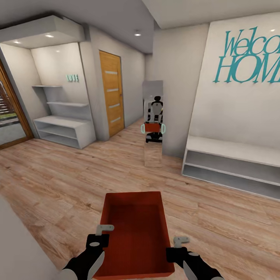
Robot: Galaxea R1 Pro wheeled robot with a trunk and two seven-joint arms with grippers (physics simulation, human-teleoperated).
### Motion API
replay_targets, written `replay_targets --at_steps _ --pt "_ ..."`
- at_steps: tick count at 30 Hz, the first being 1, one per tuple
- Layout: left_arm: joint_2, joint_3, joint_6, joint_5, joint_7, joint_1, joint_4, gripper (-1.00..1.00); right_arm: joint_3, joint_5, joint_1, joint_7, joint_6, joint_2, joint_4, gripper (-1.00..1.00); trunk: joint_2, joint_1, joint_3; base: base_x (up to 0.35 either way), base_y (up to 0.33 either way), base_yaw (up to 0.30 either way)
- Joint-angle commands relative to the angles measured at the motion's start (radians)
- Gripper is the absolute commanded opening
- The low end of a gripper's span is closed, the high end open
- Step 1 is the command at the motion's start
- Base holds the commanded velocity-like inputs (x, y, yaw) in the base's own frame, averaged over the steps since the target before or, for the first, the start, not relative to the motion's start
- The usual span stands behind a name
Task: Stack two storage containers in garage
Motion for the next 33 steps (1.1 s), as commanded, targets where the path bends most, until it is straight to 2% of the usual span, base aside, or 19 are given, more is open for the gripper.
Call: replay_targets --at_steps 1,23,33 --pt "0.002 -0.023 0.009 0.032 0.01 0.0 0.001 -1.0 -0.007 0.003 -0.001 0.006 -0.012 -0.001 -0.044 -1.0 -0.001 0.001 -0.001 0.341 -0.074 0.0" --pt "0.002 -0.023 0.009 0.032 0.01 0.0 0.001 -1.0 -0.007 0.004 -0.001 0.006 -0.012 0.0 -0.044 -1.0 -0.001 0.001 -0.001 0.341 -0.072 0.0" --pt "0.002 -0.023 0.009 0.032 0.01 0.0 0.001 -1.0 -0.007 0.004 -0.001 0.006 -0.012 0.0 -0.044 -1.0 -0.001 0.001 -0.001 0.341 -0.009 0.002"
